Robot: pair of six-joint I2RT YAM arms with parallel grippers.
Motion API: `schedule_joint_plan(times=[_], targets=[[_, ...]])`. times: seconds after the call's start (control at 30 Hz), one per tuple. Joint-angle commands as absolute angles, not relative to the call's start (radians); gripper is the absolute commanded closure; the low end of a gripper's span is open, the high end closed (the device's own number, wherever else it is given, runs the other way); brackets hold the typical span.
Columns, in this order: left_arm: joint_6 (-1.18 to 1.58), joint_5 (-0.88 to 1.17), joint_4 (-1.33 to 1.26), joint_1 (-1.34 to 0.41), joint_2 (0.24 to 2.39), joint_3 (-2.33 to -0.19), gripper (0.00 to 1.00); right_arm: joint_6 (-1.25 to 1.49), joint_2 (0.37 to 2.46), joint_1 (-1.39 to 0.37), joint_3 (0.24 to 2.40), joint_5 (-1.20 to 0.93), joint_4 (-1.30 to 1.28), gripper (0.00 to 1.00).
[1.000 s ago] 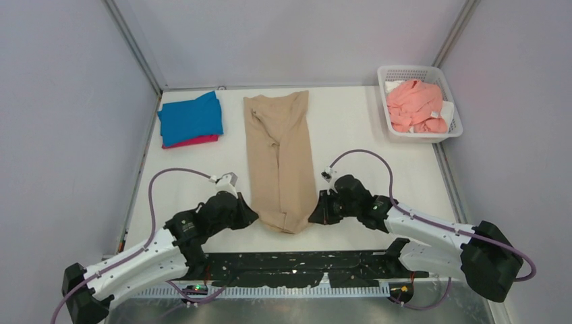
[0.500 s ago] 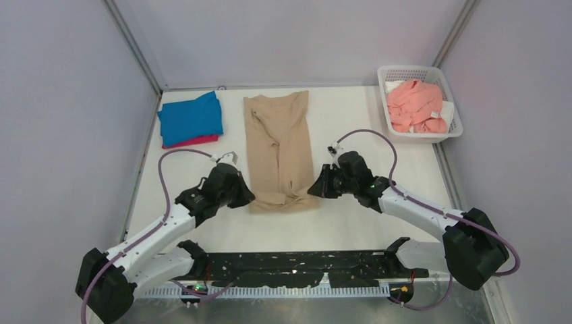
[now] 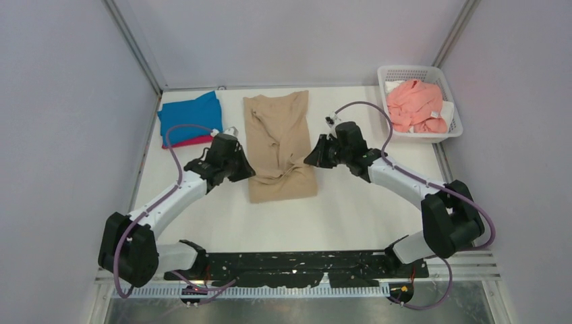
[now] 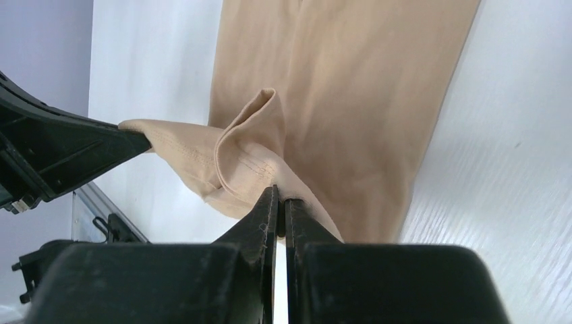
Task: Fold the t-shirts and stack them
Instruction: Fold the folded rectangular tshirt in 1/3 of the way
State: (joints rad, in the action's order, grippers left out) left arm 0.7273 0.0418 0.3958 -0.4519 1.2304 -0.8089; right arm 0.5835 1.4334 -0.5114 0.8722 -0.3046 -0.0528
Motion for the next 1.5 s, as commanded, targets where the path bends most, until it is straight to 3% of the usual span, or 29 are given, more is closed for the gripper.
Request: schedule_joint_plan(times=[0.0,0.63,1.13,1.33,1.4,1.43,1.47], targets=[[0.667,0.093,0.325,-0.410,1.306,-0.914,1.00,0.510,1.490,-0.461,0.988,-0.340,-0.025,0.95],[0.611,0.213,0.336,-0.285,1.677,-1.183,1.00,0.461,1.774,-0.382,1.218,-0.394,0.037,0.95],[0.614,0.190,0.375,-0.236,1.819,-1.289,1.00,0.442,1.927,-0.354,1.318,-0.412,0.029,0.94],[0.614,0.219,0.345,-0.229,1.856,-1.298,0.86,0.449,1.991,-0.342,1.351,-0.402,0.042,0.85],[0.610,0.230,0.338,-0.225,1.870,-1.311,0.74,0.456,2.012,-0.335,1.366,-0.401,0.047,0.75],[0.610,0.239,0.342,-0.223,1.878,-1.322,0.64,0.454,2.015,-0.332,1.374,-0.401,0.047,0.66],[0.608,0.250,0.346,-0.220,1.882,-1.335,0.53,0.453,2.021,-0.330,1.390,-0.397,0.045,0.62]])
